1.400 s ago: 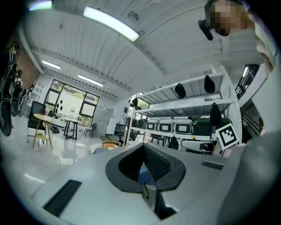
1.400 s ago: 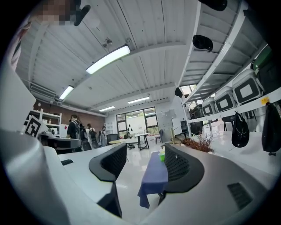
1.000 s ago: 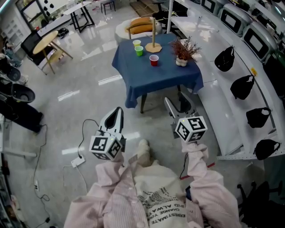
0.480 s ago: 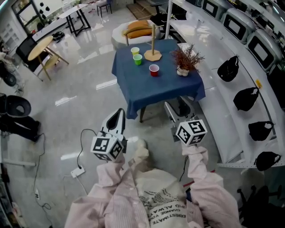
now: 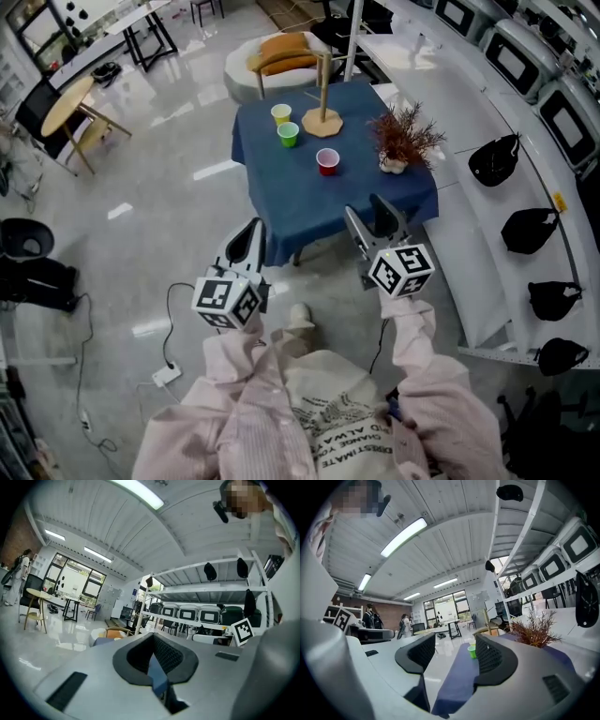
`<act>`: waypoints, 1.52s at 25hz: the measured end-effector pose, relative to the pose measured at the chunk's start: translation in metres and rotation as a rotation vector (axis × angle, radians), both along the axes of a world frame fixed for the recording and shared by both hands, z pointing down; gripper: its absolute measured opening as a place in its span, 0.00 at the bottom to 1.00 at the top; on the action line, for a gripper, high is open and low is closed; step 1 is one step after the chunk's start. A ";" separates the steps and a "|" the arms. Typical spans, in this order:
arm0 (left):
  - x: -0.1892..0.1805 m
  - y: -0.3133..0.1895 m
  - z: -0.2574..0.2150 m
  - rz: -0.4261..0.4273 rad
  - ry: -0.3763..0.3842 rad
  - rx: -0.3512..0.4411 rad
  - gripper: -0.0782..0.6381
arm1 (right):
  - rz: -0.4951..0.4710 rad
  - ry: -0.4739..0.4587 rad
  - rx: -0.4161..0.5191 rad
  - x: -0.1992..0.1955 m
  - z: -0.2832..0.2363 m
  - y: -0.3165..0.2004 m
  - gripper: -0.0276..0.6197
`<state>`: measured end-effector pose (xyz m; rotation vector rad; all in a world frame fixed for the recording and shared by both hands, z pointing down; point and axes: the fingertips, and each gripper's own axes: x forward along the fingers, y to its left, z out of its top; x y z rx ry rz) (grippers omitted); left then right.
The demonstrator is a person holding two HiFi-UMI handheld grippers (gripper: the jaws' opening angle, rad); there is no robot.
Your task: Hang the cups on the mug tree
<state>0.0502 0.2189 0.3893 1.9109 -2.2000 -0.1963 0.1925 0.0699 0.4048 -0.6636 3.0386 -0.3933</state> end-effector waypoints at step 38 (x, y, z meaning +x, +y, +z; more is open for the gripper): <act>-0.066 -0.208 0.187 0.006 0.262 -0.288 0.11 | -0.120 0.390 -0.065 -0.126 0.221 -0.166 0.45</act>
